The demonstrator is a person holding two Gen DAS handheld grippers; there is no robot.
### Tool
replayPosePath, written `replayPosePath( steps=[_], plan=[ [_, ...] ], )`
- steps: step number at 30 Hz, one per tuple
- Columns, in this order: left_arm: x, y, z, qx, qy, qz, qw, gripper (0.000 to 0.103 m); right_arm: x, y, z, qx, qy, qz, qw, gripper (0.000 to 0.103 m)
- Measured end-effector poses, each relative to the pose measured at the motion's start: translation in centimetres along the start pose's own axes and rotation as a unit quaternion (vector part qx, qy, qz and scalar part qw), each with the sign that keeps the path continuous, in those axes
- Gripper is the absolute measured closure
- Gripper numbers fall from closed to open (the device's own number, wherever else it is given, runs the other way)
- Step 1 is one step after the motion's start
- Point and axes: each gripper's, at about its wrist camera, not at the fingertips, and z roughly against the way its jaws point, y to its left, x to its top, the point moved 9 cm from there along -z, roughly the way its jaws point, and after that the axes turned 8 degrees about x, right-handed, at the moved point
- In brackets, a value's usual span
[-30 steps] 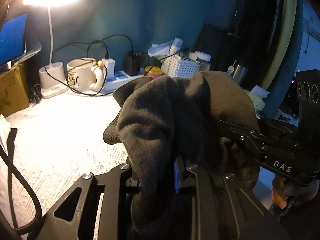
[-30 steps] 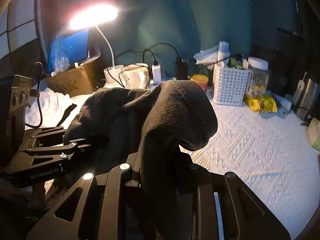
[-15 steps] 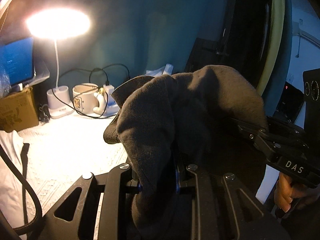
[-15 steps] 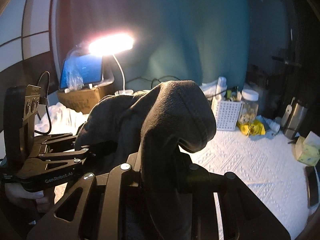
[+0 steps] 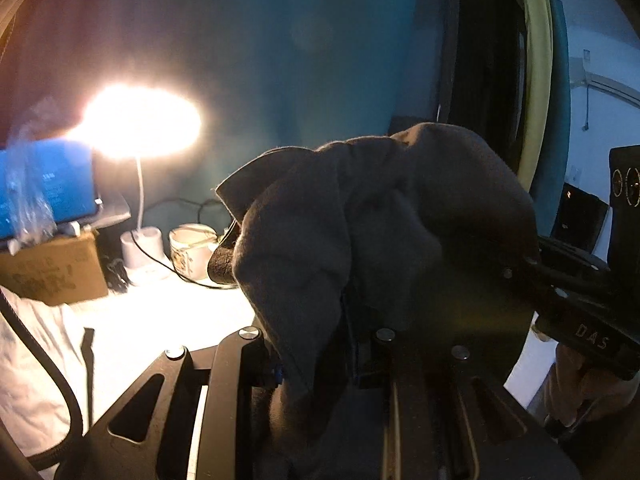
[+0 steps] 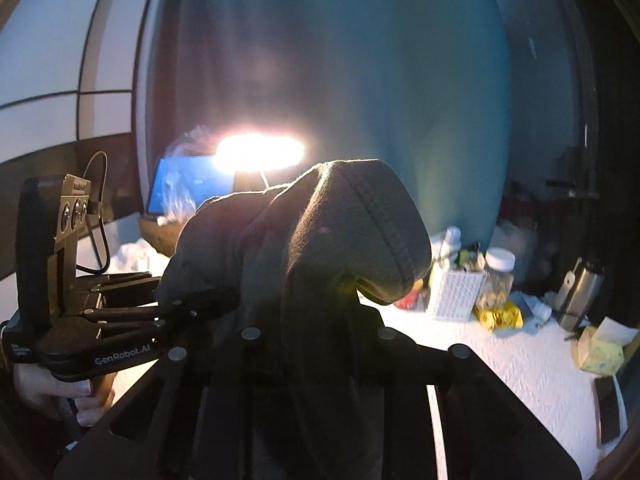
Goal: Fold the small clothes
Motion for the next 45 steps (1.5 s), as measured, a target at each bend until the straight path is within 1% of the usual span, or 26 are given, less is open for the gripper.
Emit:
replayPosePath(
  steps=[6, 11, 16, 20, 26, 35, 40, 45],
  plan=[
    [1.2, 2.1, 1.9, 0.017, -0.027, 0.007, 0.9995, 0.083, 2.0, 2.5, 0.3, 0.015, -0.021, 0.027, 0.999, 0.079],
    [1.8, 4.6, 3.6, 0.040, -0.047, 0.017, 0.9980, 0.083, 3.4, 4.8, 0.2, 0.036, -0.034, 0.045, 0.998, 0.079],
    [1.6, 7.2, 4.8, 0.063, -0.058, 0.028, 0.9959, 0.083, 4.3, 7.9, -0.2, 0.062, -0.042, 0.063, 0.995, 0.079],
    [1.3, 9.5, 6.6, 0.087, -0.068, 0.045, 0.9929, 0.083, 4.9, 10.3, -1.0, 0.084, -0.046, 0.075, 0.993, 0.079],
    [0.5, 12.4, 9.4, 0.121, -0.077, 0.053, 0.9882, 0.083, 5.4, 14.3, -1.7, 0.119, -0.048, 0.094, 0.987, 0.079],
    [-1.5, 15.7, 12.3, 0.174, -0.069, 0.057, 0.9807, 0.083, 5.1, 20.4, -2.2, 0.178, -0.042, 0.106, 0.977, 0.079],
    [-2.5, 16.6, 12.3, 0.180, -0.051, 0.058, 0.9806, 0.083, 4.3, 22.2, -3.0, 0.197, -0.030, 0.105, 0.974, 0.079],
    [-2.8, 17.1, 10.4, 0.173, -0.035, 0.057, 0.9826, 0.083, 3.6, 21.6, -4.7, 0.198, -0.012, 0.083, 0.977, 0.079]
  ],
)
